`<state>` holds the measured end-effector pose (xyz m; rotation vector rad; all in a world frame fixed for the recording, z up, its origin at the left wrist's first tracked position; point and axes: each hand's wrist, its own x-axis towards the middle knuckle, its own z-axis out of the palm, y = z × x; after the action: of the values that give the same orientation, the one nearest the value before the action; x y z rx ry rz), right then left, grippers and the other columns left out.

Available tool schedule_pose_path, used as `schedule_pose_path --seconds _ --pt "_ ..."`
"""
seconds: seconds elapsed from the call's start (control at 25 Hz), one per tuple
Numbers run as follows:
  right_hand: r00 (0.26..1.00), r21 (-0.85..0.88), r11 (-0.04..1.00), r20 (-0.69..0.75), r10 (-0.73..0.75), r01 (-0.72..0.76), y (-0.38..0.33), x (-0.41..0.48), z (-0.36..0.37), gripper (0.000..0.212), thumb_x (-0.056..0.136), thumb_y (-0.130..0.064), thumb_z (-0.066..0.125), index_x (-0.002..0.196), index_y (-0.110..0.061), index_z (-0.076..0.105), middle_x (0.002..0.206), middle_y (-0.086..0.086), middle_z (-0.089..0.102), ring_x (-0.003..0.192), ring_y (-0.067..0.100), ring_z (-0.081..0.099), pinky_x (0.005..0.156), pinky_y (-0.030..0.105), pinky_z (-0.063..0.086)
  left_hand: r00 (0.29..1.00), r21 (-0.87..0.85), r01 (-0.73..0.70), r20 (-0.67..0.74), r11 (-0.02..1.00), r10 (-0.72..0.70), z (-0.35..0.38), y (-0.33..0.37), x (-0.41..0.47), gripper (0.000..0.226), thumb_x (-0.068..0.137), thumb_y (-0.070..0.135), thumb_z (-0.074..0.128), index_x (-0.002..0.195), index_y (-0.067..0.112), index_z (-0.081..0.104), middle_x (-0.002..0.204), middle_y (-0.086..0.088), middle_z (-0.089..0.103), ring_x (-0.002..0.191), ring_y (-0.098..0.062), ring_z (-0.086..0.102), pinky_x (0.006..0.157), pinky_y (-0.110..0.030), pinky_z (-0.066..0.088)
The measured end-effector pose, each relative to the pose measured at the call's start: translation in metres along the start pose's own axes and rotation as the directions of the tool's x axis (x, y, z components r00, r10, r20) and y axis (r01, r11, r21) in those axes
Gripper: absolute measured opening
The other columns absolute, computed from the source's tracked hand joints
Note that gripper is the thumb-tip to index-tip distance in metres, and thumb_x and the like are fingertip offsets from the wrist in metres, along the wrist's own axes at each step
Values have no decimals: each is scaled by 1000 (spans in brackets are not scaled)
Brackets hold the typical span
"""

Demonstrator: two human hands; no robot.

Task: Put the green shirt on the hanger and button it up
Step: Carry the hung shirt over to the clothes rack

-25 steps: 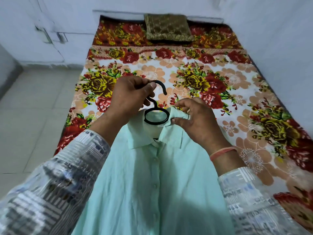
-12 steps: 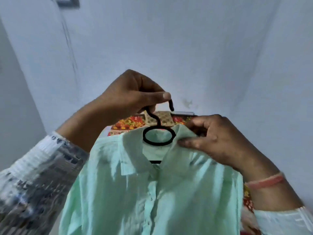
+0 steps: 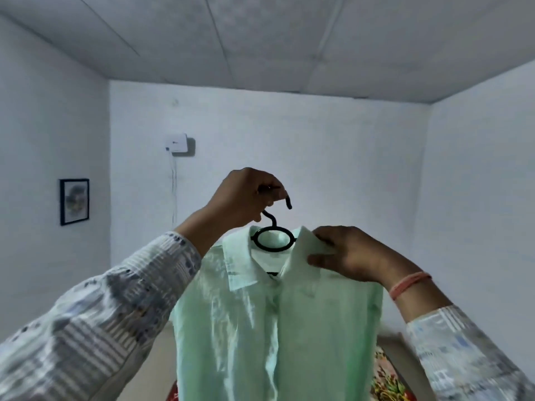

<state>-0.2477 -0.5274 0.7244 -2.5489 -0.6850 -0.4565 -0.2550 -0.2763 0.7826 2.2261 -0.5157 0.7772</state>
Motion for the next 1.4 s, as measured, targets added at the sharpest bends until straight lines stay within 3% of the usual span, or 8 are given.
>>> schedule_pose_path --seconds 0.16,0.32,0.48,0.56,0.76,0.92,1.04,1.4 --pt "999 -30 999 5 -33 33 -56 -3 -45 23 92 -40 77 102 -19 74 97 0 76 91 18 69 85 41 55 999 -3 -30 -41 1000 29 -55 52 -6 9 98 25 76 96 22 84 82 -5 76 42 -6 60 50 -24 50" --pt "1000 514 857 16 26 -31 -111 -7 -69 40 94 -53 74 101 -13 74 86 -8 67 75 9 55 73 30 43 995 35 -97 -14 995 97 -91 85 -12 9 97 20 75 97 20 84 83 -6 77 44 -11 63 46 -23 50" --pt "999 415 909 5 -45 39 -155 17 -67 25 84 -28 89 104 -18 80 92 -6 74 88 11 66 79 27 49 994 79 -106 -24 991 108 -134 89 -12 8 97 21 75 97 19 83 84 -8 80 47 -14 68 55 -44 62" --pt "991 504 858 -132 -33 96 -172 27 -63 49 75 -13 93 119 -21 74 106 -3 78 101 16 70 85 27 52 993 96 -92 -65 991 98 -157 79 -9 9 98 22 76 96 20 84 82 -8 80 46 -13 69 55 -43 63" --pt "932 381 911 -363 -11 159 -216 45 -70 88 79 -39 93 154 -29 48 136 -7 61 126 11 57 105 33 47 987 49 -52 -149 997 59 -196 60 6 12 97 27 77 90 20 84 74 -1 77 44 -12 65 47 -30 52" --pt "981 12 998 -181 -66 69 -219 53 -87 32 91 -44 80 90 -14 67 80 -6 57 72 11 51 72 33 43 989 32 -73 -126 997 76 -212 52 13 11 97 26 76 91 22 85 78 -3 78 44 -10 64 52 -34 55" --pt "990 157 987 -141 7 16 -210 51 -82 51 101 -44 65 71 -7 47 69 0 39 64 16 34 67 35 30 993 38 -80 -84 996 83 -214 50 14 10 96 26 77 93 21 85 86 -12 81 48 -14 67 57 -43 61" --pt "966 100 993 -258 -34 61 -208 46 -85 61 85 -70 72 135 -35 65 117 -16 72 108 7 67 93 25 49 981 82 -90 -165 993 103 -212 66 24 12 97 27 77 90 21 83 68 -2 74 43 -10 65 48 -29 56"
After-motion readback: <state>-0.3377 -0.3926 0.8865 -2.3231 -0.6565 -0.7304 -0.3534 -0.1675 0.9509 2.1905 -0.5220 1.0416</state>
